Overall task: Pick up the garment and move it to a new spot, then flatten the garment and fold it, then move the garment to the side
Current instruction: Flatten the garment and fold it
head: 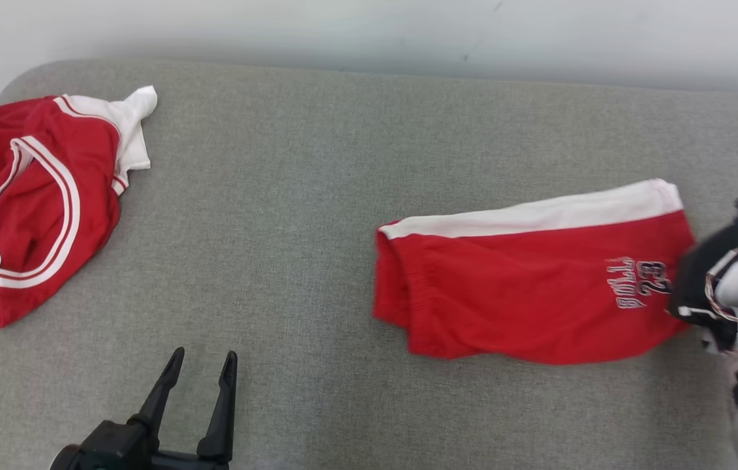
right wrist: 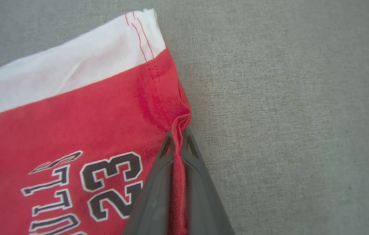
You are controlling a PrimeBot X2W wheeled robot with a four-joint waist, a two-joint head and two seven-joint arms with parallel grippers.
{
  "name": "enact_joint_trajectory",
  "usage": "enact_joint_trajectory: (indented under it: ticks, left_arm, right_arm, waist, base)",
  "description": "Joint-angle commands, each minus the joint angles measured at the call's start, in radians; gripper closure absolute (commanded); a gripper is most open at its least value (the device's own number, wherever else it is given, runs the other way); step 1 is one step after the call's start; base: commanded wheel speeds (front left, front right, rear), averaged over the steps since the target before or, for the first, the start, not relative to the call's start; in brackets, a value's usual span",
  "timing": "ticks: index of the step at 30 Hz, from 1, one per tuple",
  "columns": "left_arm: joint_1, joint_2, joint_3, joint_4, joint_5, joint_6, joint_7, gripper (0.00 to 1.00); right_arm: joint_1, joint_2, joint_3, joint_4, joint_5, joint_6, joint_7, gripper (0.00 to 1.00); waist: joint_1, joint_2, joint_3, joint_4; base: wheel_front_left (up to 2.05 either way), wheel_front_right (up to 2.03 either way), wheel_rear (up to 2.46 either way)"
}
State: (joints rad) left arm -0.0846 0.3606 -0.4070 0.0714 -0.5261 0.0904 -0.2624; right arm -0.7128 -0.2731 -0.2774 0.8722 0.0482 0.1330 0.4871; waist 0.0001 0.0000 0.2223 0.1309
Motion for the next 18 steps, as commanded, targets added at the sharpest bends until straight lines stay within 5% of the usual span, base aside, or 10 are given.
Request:
enact_joint_trajectory:
  ticks: [1,11,18]
  left_arm:
    - [0.009,-0.003,0.003,0.005,0.005,-0.001,-0.003,0.0]
    - [0.043,-0.015,0.006,0.028,-0.01,-0.001,-0.003,0.0]
    - [0.058,-0.026,0.003,0.036,-0.02,-0.007,-0.003,0.0]
  right_arm:
    - [0.031,-0.018,-0.024,-0.003,-0.019,-0.004,-0.011,1.0]
    - [0.162,0.005,-0.202,-0.168,-0.168,-0.003,-0.087,1.0]
    - [0.202,0.055,-0.219,-0.29,-0.235,-0.003,-0.145,1.0]
  waist:
    - [-0.0001,0.0,-0.011,-0.007]
    - [-0.0001,0.0,-0.079,-0.038]
    - [-0.0001,0.0,-0.118,-0.051]
  base:
    - [0.0,0.0,0.0]
    - [0.0,0.0,0.0]
    - [0.0,0.0,0.0]
